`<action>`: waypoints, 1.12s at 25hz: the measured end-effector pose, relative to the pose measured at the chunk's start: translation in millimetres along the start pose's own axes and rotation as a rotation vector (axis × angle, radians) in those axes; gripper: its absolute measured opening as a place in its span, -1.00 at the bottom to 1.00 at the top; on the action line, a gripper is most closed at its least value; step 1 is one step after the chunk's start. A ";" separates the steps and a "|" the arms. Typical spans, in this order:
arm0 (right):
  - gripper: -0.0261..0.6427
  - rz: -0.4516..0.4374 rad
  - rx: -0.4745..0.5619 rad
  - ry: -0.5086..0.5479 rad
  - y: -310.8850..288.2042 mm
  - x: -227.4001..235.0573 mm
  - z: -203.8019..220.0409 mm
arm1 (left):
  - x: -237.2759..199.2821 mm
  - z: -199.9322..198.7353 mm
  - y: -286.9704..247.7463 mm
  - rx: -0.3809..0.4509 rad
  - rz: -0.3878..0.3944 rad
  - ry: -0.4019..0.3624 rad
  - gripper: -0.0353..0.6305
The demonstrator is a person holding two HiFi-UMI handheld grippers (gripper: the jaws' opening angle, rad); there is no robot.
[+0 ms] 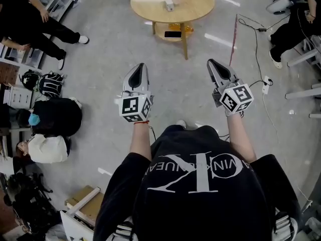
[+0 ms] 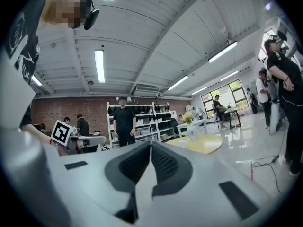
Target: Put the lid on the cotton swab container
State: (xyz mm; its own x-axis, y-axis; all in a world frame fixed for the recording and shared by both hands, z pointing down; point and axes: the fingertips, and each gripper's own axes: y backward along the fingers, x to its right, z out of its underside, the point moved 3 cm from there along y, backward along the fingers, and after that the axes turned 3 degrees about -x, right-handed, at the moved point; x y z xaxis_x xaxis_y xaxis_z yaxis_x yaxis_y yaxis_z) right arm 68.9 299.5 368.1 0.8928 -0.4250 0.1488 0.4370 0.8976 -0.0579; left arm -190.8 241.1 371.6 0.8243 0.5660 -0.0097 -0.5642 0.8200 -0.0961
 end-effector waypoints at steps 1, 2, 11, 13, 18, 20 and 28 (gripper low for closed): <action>-0.85 0.001 0.003 0.002 -2.0 -1.1 -0.6 | -3.3 -1.6 0.3 0.002 0.000 -0.001 -0.86; -0.85 0.003 0.006 0.003 -3.8 -2.1 -1.5 | -6.6 -2.7 0.6 0.004 -0.001 0.000 -0.86; -0.84 -0.055 -0.033 -0.051 -6.3 -18.4 12.4 | -2.4 15.9 -6.6 -0.003 0.021 0.089 -0.79; -0.84 -0.069 -0.036 -0.059 -6.4 -16.5 11.6 | -1.3 16.0 -11.0 0.006 0.024 0.101 -0.48; -0.60 -0.056 -0.024 -0.076 -12.5 1.7 5.0 | 4.3 16.8 -27.8 0.006 0.073 0.099 -0.41; -0.55 -0.048 -0.016 -0.086 -18.5 14.6 3.9 | 4.6 18.4 -35.7 0.000 0.084 0.089 -0.38; -0.31 -0.081 -0.014 -0.129 -75.0 59.2 -11.2 | -22.2 11.4 -86.6 0.005 0.060 0.122 -0.28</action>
State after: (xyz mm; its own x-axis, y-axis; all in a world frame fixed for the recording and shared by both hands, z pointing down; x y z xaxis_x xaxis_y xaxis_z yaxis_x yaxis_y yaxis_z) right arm 90.1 205.7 370.2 0.8338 -0.4765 0.2788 0.5092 0.8589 -0.0547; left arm -160.8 158.5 391.4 0.7883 0.6000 -0.1366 -0.6128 0.7854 -0.0869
